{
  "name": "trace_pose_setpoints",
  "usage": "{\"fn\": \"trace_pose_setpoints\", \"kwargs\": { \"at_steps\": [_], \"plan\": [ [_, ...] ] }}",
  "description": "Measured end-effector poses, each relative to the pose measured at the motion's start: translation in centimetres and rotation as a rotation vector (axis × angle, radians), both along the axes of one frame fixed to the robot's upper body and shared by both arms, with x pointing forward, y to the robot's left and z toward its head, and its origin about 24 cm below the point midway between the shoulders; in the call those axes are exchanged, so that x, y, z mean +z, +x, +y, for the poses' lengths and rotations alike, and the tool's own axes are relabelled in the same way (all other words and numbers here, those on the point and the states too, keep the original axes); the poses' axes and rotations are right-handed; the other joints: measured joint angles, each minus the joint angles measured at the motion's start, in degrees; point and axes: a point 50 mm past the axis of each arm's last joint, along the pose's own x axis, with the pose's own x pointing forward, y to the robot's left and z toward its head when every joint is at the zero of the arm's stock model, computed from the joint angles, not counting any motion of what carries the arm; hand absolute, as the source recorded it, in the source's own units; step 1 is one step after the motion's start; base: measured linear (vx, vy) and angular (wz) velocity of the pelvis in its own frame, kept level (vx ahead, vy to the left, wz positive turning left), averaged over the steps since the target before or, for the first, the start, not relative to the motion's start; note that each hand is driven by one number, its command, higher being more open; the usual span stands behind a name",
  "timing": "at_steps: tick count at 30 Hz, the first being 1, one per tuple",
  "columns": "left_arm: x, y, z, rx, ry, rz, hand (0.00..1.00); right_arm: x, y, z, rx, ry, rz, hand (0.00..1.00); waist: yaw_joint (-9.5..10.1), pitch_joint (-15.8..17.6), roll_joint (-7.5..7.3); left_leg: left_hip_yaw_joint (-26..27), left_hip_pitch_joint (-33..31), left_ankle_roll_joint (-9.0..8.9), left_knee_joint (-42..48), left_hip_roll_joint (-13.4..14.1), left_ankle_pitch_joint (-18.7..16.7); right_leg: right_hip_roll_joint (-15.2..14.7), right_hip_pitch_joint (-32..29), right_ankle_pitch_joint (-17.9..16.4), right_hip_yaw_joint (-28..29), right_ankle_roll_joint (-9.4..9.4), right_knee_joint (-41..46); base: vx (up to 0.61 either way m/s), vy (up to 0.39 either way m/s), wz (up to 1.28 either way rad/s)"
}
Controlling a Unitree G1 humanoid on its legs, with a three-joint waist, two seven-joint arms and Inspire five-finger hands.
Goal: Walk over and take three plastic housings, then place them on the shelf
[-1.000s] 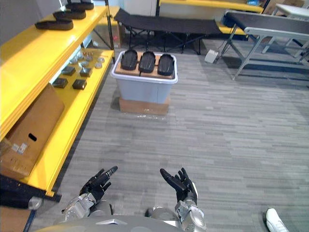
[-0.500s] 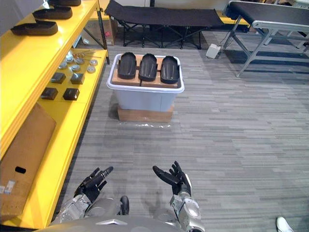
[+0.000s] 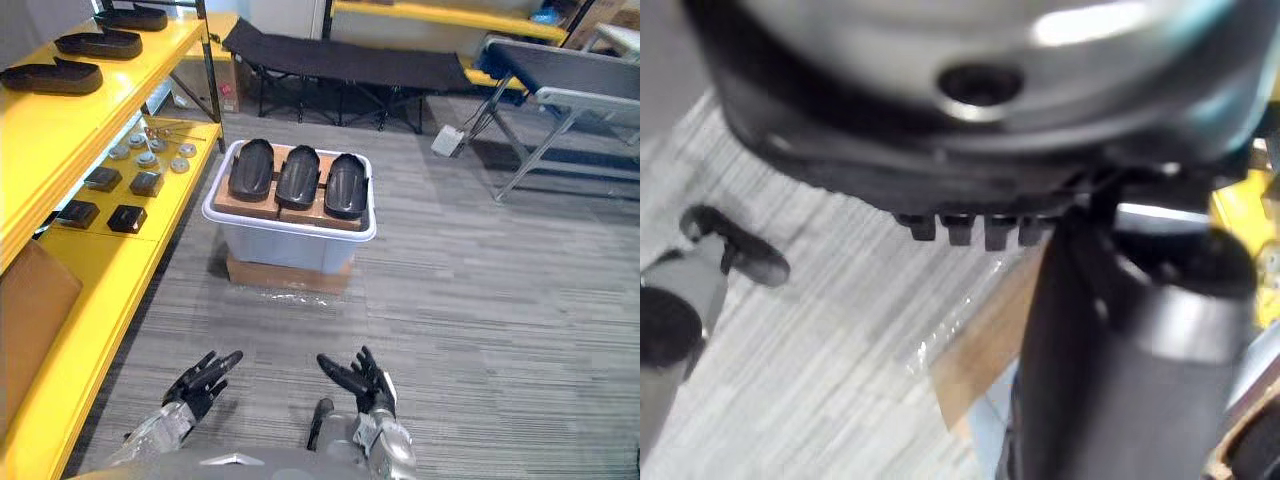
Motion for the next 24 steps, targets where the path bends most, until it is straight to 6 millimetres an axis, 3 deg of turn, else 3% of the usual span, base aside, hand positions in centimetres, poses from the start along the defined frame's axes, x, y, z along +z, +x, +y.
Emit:
{"fn": "trace_pose_setpoints", "kwargs": {
  "at_steps": [1,4,6,8,9,10,11,14,18,21,24],
  "plan": [
    [0.0,0.1,-0.5,0.008,-0.026,0.0,1.0,0.1,0.2,-0.2,-0.001,-0.004,-0.005,1.0,0.0,-0.1,0.29,-0.6,-1.2,-0.84,2.7,0.7,0.9,0.5,0.4,-0.9,-0.4,-0.65,0.2,0.27,-0.368,0.09],
    [0.1,0.3,-0.5,0.029,-0.049,-0.007,1.0,0.3,0.7,0.1,0.021,-0.006,-0.015,1.0,0.38,0.3,0.49,-2.3,-9.8,-1.42,22.9,3.8,5.0,3.5,5.9,-2.1,-0.8,-1.71,-4.2,0.21,-0.257,0.04],
    [0.2,0.3,-0.4,0.03,-0.047,-0.009,1.0,-0.1,0.3,-0.1,0.016,-0.006,0.011,1.0,0.45,0.7,0.71,-0.4,-12.7,-1.63,26.6,4.1,3.4,4.4,11.7,-1.9,-1.1,-1.84,-8.4,0.23,-0.148,0.01],
    [0.3,0.4,-0.5,0.023,-0.048,-0.025,1.0,0.0,0.3,-0.7,0.017,-0.024,0.012,1.0,0.55,0.8,0.88,2.8,-14.6,-0.88,17.4,1.5,3.2,4.0,14.4,-2.2,-0.6,-1.61,-11.4,0.17,-0.04,-0.11],
    [0.6,0.7,-0.5,0.019,-0.044,-0.046,1.0,0.2,0.5,-1.0,0.024,-0.036,0.007,1.0,0.66,1.0,1.14,3.5,-15.0,-0.77,8.0,-0.7,4.4,3.8,14.8,-2.1,-0.1,-1.3,-12.2,0.16,0.06,-0.2],
    [0.6,0.8,-0.5,0.016,-0.042,-0.054,1.0,0.2,0.6,-1.2,0.025,-0.043,0.005,1.0,0.71,1.2,1.45,3.5,-14.9,-0.46,3.0,-1.5,6.2,3.9,14.9,-2.1,0.1,-1.06,-12.4,0.21,0.098,-0.42],
    [0.7,0.8,-0.5,0.018,-0.035,-0.057,1.0,0.2,0.7,-1.2,0.023,-0.057,0.011,1.0,1.61,1.4,1.42,4.4,-13.3,2.07,-1.0,-2.6,11.4,3.5,15.1,-1.9,1.6,-0.12,-12.4,0.15,0.076,-0.36],
    [0.9,1.3,0.1,0.017,-0.016,-0.072,1.0,1.0,1.6,-0.4,0.071,-0.092,-0.03,1.0,1.53,2.0,-0.31,5.4,-12.6,3.26,-4.4,-4.7,13.0,2.0,15.0,-0.8,2.3,1.08,-14.7,0.26,0.078,-0.14],
    [1.1,1.4,0.2,-0.013,0.005,-0.083,1.0,2.4,2.7,0.6,0.115,-0.108,-0.117,1.0,1.32,2.2,-0.92,5.4,-11.4,3.79,-5.7,-5.6,12.7,1.2,15.9,-0.9,2.2,1.42,-14.8,0.16,0.053,0.06],
    [1.0,1.3,0.4,-0.051,0.038,-0.067,1.0,3.1,3.5,1.0,0.114,-0.117,-0.151,1.0,0.59,2.7,-1.57,4.8,-8.9,4.51,-7.3,-5.8,11.4,0.0,13.3,-4.4,2.2,3.96,-4.9,0.07,0.036,0.14],
    [1.1,1.2,0.8,-0.111,0.086,-0.066,1.0,3.0,3.0,1.1,0.077,-0.128,-0.139,1.0,-0.38,3.3,-2.72,2.7,-6.2,4.96,-7.5,-5.5,11.0,-1.6,9.6,-4.7,2.2,4.51,9.1,0.03,0.059,0.38]
  ]
}}
